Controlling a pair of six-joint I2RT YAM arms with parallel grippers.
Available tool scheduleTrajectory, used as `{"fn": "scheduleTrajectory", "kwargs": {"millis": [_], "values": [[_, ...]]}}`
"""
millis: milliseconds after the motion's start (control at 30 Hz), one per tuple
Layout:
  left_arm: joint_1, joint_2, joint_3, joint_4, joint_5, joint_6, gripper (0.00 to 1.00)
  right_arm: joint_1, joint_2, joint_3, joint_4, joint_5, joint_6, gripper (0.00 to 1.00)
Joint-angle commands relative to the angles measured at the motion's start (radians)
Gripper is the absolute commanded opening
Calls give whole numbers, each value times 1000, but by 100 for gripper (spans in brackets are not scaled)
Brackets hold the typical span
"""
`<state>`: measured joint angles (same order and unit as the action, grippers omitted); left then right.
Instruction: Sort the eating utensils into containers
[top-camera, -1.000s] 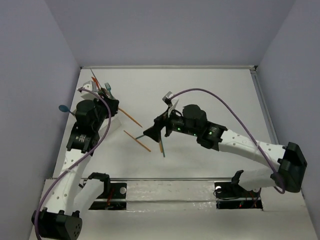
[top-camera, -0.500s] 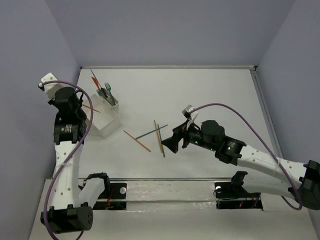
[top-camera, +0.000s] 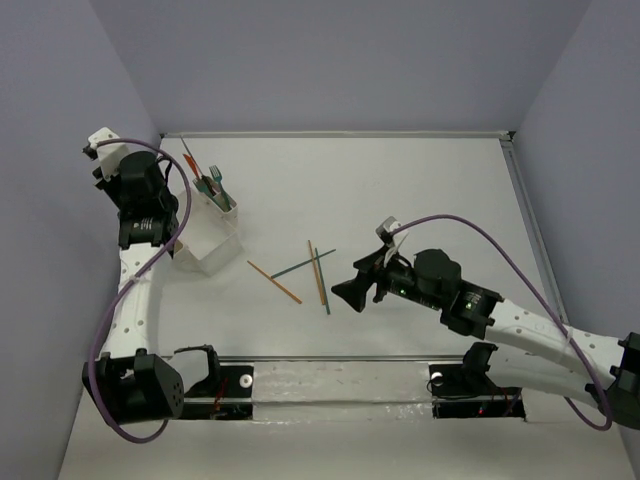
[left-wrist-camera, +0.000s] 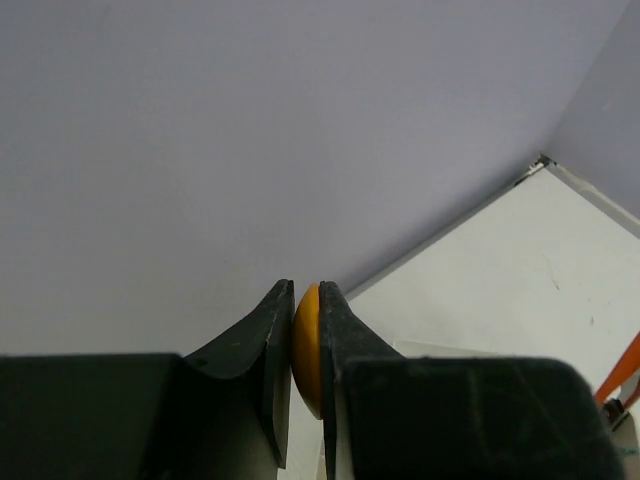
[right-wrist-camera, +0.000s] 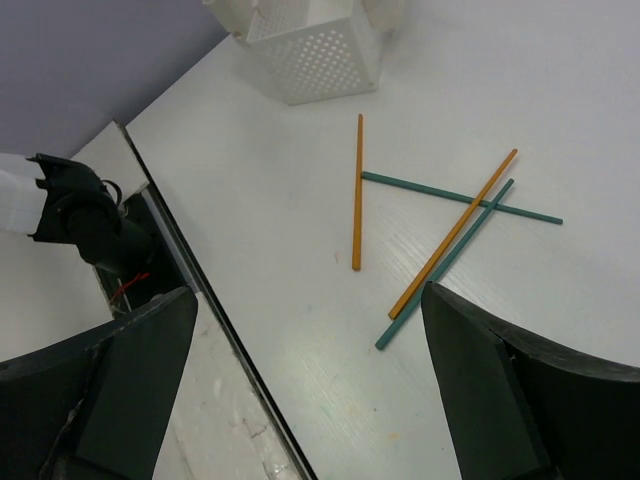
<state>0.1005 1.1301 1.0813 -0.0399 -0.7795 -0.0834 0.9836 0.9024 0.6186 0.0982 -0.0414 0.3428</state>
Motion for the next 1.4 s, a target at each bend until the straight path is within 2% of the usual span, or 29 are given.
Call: {"fn": "scheduleTrajectory", "kwargs": {"millis": [0, 67, 300, 733, 800, 833, 933, 967, 1033, 1167, 1367], "values": [[16, 19, -1, 181, -107, 144, 0, 7, -26, -11, 54, 17, -19, 100], [16, 43, -7, 218, -118, 189, 0, 7, -25, -13, 58, 14, -19, 100], [16, 60, -80, 262, -101, 192, 0, 7, -25, -17, 61, 23, -25, 100], [16, 112, -167, 287, -61, 137, 2, 7, 6, -10, 58, 37, -24, 100], [16, 117, -172, 284, -49, 125, 14, 7, 13, -7, 58, 37, -21, 100], [16, 119, -173, 282, -41, 111, 30, 7, 26, -7, 58, 37, -21, 100], [16, 122, -161, 259, -24, 89, 55, 7, 58, 15, 44, 37, -22, 100], [16, 120, -147, 253, -11, 85, 73, 7, 81, 21, 40, 35, -21, 100], [16, 112, -121, 219, 3, 34, 89, 7, 104, 33, 40, 26, -22, 100], [16, 76, -16, 160, 78, -36, 98, 7, 176, 64, 21, 14, -25, 100], [-90, -12, 153, 71, 230, -110, 99, 17, 326, 139, -26, 8, -34, 100]]}}
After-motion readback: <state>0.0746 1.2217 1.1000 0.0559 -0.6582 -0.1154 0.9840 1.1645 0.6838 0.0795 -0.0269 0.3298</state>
